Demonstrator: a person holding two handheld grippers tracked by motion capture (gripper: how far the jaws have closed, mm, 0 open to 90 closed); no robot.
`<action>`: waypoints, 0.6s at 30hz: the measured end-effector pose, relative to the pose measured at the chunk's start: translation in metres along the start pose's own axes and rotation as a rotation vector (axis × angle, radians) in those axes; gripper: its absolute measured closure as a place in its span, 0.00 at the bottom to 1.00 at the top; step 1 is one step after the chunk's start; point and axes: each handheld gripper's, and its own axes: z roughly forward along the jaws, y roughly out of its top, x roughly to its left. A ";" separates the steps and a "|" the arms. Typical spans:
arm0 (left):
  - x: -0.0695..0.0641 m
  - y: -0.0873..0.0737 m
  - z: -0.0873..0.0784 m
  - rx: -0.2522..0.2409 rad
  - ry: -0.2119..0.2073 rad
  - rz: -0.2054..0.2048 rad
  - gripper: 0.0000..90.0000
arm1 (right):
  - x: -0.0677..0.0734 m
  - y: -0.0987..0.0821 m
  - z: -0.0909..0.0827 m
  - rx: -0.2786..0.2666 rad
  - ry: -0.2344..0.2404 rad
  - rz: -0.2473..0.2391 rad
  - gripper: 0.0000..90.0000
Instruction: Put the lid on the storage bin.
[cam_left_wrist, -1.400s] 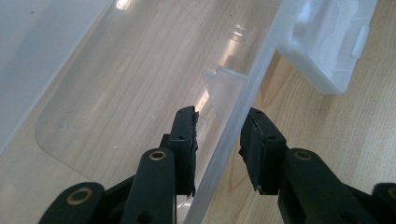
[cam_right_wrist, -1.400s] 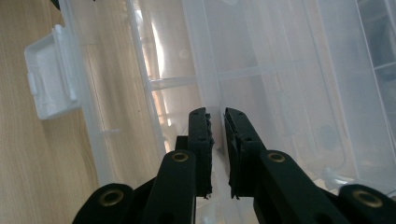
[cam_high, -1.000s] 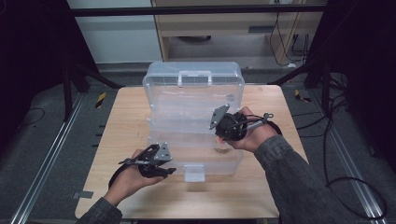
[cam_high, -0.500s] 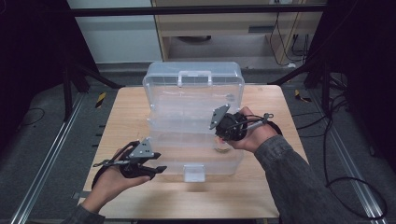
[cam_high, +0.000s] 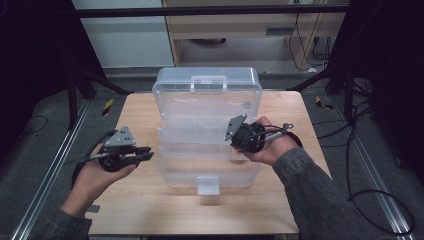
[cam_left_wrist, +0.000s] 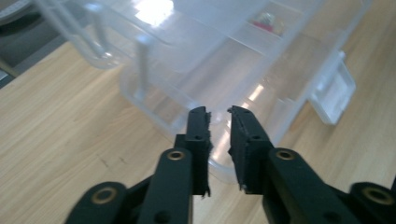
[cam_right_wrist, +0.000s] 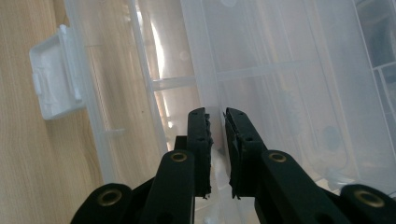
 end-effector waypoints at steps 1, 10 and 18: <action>0.004 0.002 -0.001 -0.006 0.009 -0.010 0.91 | 0.000 0.000 0.000 0.000 0.001 -0.002 0.90; 0.024 0.029 0.008 -0.013 0.056 -0.031 1.00 | 0.001 -0.001 0.000 -0.002 0.003 0.000 0.90; 0.031 0.049 0.013 -0.070 0.073 -0.067 1.00 | 0.002 -0.001 0.000 -0.002 0.004 -0.006 0.89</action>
